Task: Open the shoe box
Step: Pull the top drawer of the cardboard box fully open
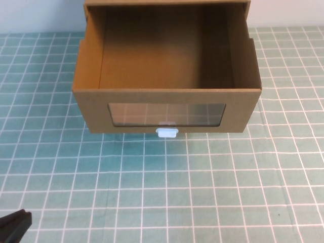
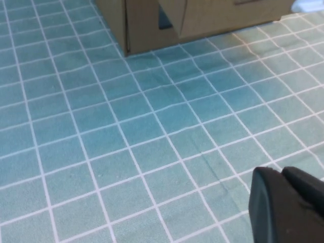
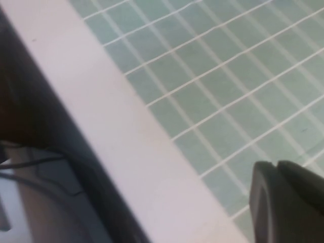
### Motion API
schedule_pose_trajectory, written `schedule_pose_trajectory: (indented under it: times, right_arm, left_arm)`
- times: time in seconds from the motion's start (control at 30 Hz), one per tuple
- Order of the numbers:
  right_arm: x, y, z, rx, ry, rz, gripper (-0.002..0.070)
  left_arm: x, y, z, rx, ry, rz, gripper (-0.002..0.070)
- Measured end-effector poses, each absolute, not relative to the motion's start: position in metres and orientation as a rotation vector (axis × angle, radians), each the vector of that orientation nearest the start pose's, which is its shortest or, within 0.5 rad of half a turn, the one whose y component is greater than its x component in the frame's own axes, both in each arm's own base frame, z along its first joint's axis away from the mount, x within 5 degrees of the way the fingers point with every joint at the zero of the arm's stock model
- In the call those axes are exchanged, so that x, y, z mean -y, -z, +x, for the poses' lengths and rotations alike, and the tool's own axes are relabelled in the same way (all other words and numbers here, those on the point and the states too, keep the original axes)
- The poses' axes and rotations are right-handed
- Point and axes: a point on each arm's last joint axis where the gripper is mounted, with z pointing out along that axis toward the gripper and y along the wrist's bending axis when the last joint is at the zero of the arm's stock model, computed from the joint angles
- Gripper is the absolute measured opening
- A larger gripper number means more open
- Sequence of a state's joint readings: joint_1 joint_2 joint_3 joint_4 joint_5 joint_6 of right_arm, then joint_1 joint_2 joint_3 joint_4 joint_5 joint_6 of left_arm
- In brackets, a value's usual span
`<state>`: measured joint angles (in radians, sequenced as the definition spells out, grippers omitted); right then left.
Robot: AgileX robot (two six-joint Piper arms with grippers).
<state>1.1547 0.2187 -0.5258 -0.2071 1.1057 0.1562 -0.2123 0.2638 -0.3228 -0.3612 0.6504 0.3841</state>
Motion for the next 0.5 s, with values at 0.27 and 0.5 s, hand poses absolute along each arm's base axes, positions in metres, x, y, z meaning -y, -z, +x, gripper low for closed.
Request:
schedule_pose_trajectory:
  times: [0.27, 0.5]
  right_arm:
    - [-0.019, -0.275, 0.016, -2.079, -0.545, -1.138, -0.0013]
    - [-0.021, -0.275, 0.012, -2.101, -0.607, -1.146, -0.0013]
  left_arm:
    - [0.031, -0.249, 0.055, -1.962, 0.290, 0.427, -0.0003]
    - [0.022, -0.251, 0.040, -1.721, 0.150, 0.451, -0.0003]
